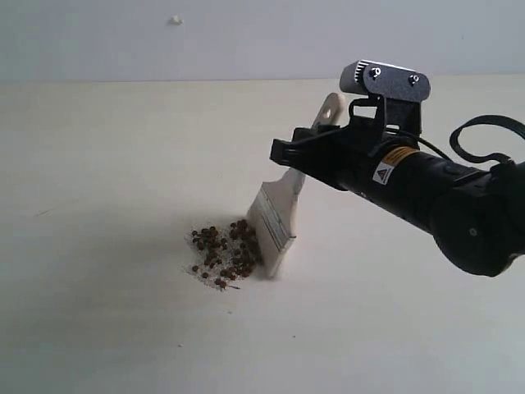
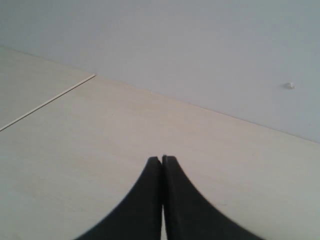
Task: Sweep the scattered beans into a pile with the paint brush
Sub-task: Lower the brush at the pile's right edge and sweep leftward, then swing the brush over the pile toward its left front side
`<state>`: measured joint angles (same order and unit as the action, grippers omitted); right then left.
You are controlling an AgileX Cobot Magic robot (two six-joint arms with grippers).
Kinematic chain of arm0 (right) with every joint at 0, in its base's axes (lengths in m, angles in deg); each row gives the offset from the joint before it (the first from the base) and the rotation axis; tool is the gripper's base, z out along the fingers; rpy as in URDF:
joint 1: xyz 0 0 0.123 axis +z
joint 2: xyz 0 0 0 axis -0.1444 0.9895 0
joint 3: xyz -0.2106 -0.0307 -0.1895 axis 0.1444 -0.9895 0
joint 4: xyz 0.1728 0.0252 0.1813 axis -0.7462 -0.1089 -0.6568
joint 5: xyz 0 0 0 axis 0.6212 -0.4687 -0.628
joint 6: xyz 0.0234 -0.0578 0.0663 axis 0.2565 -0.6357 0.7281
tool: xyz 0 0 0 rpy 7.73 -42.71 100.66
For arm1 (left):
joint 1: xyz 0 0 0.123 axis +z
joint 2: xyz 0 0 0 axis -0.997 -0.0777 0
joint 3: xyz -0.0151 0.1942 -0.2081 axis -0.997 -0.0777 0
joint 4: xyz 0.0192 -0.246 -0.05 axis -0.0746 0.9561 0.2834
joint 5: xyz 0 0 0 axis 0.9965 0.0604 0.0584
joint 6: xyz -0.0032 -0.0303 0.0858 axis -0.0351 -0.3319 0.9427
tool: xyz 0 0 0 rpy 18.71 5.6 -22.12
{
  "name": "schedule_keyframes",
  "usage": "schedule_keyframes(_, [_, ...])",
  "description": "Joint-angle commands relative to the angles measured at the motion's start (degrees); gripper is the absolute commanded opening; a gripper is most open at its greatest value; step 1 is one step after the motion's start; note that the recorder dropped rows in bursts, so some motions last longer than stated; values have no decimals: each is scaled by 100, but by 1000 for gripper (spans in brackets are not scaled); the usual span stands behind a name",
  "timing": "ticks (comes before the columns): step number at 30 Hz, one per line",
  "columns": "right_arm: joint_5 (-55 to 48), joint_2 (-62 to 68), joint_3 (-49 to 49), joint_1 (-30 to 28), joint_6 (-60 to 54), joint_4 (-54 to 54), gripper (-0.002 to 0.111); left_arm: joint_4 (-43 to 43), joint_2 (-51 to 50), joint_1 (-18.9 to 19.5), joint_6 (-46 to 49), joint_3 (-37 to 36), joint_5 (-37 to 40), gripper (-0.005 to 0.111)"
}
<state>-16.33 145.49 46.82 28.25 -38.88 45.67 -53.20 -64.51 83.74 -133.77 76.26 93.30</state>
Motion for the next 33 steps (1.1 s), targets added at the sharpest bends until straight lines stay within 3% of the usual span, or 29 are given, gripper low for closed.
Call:
schedule_keyframes(1, [-164,-298,35,12,-565,-341,0,43,40,7,21,-12,35,0])
schedule_keyframes(6, [-495,-571,35,12,-1254,-777,0,43,40,7,21,-12,35,0])
schedule_keyframes(12, [-578,-899,35,12,-1398,-518,0,43,40,7,21,-12,35,0])
schedule_keyframes(19, [-614,-1343,8,12,-227,1150,0,43,40,7,21,-12,35,0])
schedule_keyframes(24, [419,-1088,20,12,1489,3439,0,43,40,7,21,-12,35,0])
schedule_keyframes(27, [925,-898,19,12,1971,3938,0,43,40,7,21,-12,35,0])
schedule_keyframes(33, [914,-532,67,12,2377,4853,0,43,40,7,21,-12,35,0])
